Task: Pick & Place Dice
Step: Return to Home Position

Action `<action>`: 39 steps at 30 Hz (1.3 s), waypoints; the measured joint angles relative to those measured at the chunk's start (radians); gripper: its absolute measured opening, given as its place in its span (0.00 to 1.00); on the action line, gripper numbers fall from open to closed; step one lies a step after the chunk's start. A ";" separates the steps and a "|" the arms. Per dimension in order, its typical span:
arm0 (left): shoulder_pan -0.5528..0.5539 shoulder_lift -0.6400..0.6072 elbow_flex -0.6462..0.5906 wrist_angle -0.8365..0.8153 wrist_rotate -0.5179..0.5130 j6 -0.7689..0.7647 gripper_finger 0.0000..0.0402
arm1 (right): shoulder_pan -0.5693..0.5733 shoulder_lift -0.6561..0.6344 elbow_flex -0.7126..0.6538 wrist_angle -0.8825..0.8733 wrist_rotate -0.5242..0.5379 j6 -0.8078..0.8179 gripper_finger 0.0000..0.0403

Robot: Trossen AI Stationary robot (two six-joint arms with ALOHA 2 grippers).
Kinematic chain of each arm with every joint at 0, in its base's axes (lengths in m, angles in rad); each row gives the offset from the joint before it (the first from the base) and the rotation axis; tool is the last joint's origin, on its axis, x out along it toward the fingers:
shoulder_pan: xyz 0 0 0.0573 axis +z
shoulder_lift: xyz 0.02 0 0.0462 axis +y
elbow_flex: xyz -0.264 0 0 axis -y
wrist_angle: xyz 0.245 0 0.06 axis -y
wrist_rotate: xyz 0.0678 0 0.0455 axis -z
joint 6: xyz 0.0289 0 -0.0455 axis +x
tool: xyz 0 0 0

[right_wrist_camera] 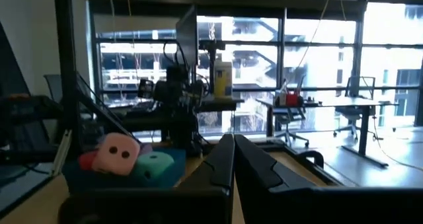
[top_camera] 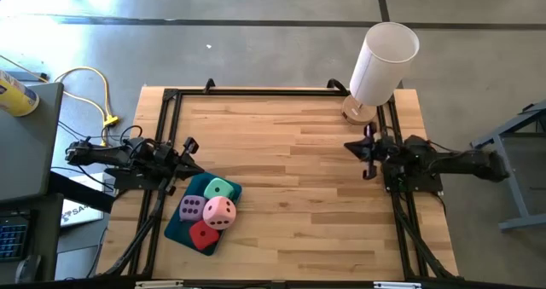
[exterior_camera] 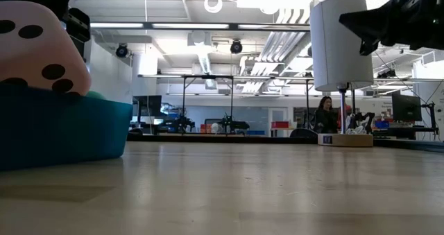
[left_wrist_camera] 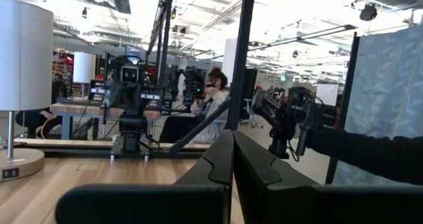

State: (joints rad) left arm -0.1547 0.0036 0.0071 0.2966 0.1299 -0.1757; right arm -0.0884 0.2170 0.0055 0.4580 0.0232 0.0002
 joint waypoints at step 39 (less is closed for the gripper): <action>-0.012 0.000 0.000 0.000 0.000 0.000 0.00 | 0.023 -0.190 0.000 -0.164 0.001 0.000 0.00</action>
State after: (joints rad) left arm -0.1668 0.0040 0.0071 0.2970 0.1299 -0.1753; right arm -0.0650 0.0269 0.0051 0.2944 0.0246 0.0002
